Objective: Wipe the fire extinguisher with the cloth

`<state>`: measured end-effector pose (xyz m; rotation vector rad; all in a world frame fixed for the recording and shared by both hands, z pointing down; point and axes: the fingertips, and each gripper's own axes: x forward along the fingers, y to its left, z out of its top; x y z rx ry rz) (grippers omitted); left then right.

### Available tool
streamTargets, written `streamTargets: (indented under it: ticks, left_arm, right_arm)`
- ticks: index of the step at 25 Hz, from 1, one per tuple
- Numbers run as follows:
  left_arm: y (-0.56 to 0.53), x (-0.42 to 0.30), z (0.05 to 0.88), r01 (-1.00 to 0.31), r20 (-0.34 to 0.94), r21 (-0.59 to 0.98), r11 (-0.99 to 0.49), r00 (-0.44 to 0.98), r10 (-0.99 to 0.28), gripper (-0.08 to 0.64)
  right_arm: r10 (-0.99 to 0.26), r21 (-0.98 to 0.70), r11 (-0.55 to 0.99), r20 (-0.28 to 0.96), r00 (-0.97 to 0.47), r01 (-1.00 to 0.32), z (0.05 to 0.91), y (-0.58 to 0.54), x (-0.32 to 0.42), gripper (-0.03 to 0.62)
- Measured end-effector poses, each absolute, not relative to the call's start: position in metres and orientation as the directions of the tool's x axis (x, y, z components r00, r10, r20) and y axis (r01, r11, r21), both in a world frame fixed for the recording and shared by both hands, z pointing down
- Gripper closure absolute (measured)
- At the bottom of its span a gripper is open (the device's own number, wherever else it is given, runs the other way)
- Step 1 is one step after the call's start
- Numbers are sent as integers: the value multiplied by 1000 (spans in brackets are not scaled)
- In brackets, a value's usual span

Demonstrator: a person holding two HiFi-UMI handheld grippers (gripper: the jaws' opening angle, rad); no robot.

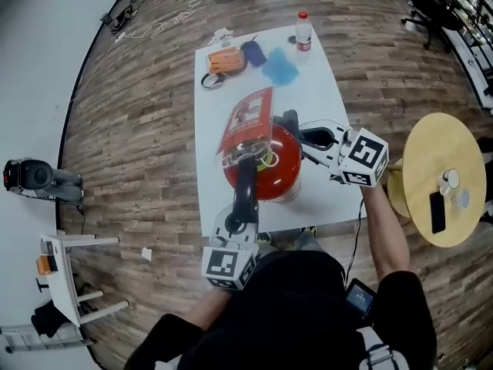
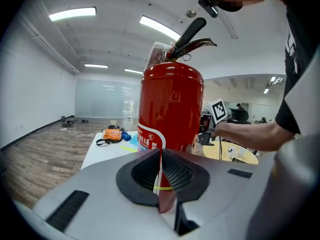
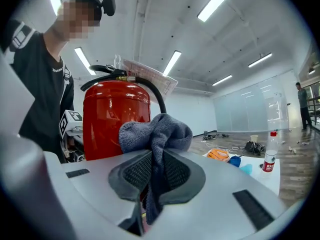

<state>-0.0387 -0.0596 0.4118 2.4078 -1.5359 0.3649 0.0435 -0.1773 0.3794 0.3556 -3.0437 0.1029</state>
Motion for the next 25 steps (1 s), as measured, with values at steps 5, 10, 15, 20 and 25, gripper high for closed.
streamTargets:
  ticks: [5, 10, 15, 20, 25]
  left_arm:
    - [-62, -46, 414, -939, 347, 40, -342, 333, -877, 531]
    - [-94, -80, 400, -974, 306, 15, -227, 221, -926, 538]
    - [-124, -92, 379, -977, 251, 55, -208, 215, -944, 538]
    - [-125, -88, 385, -962, 275, 44, -268, 270, -923, 538]
    - [-114, -86, 392, -960, 278, 69, -271, 280, -919, 538]
  right_arm:
    - [-201, -82, 976, 47, -979, -204, 382, -158, 55, 540]
    - [-213, -57, 975, 60, -975, -216, 380, -131, 60, 540]
    - [-244, -84, 965, 55, -968, -248, 380, -98, 64, 538]
    - [-351, -102, 935, -153, -924, -339, 322, -109, 87, 537]
    - [-288, 40, 954, -154, -945, -297, 286, -171, 64, 535]
